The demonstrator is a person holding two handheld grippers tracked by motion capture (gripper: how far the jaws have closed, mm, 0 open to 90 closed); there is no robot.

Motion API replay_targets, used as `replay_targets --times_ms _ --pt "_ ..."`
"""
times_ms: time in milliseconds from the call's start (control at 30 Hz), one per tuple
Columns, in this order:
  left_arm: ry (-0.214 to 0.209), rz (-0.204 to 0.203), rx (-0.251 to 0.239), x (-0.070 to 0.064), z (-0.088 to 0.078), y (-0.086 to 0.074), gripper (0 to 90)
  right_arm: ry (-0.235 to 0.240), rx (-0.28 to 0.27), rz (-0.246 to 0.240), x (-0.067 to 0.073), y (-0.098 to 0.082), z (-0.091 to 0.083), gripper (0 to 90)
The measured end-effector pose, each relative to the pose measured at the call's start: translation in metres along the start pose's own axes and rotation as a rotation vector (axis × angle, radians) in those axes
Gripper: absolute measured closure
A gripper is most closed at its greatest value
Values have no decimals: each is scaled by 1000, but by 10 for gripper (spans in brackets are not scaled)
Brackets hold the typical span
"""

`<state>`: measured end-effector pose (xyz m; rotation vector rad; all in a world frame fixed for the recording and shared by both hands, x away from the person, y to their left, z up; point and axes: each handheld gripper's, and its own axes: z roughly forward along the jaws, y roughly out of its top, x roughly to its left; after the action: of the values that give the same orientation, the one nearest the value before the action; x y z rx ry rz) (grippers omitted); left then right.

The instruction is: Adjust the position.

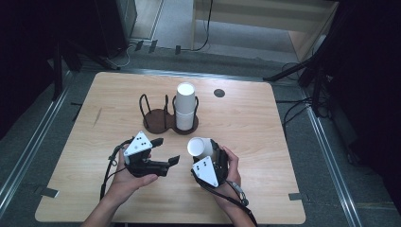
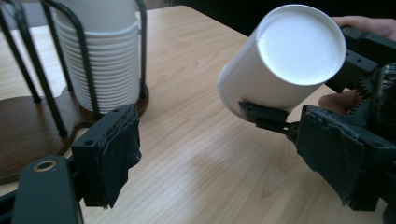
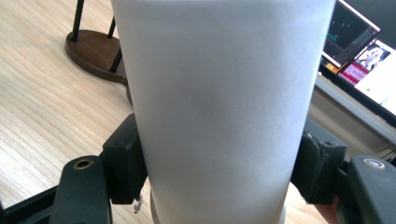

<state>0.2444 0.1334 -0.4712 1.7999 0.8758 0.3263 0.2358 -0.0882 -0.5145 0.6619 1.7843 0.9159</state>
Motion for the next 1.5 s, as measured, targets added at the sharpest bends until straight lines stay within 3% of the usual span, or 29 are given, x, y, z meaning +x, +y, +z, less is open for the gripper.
replay_targets --times_ms 100,333,667,867,1500 --pt "-16 13 7 -3 2 -1 145 -8 -9 -51 4 0 0 309" --pt "-38 38 13 -8 4 -2 152 -10 -15 -119 10 0 -1 313" --pt "-64 60 18 -11 6 -3 166 -40 -25 -280 22 -1 -3 315" --pt "-68 67 21 -13 7 -3 189 -40 -27 -337 28 -1 -3 315" --pt "-106 86 50 -15 10 -6 230 -17 -52 -400 35 -1 -6 312"
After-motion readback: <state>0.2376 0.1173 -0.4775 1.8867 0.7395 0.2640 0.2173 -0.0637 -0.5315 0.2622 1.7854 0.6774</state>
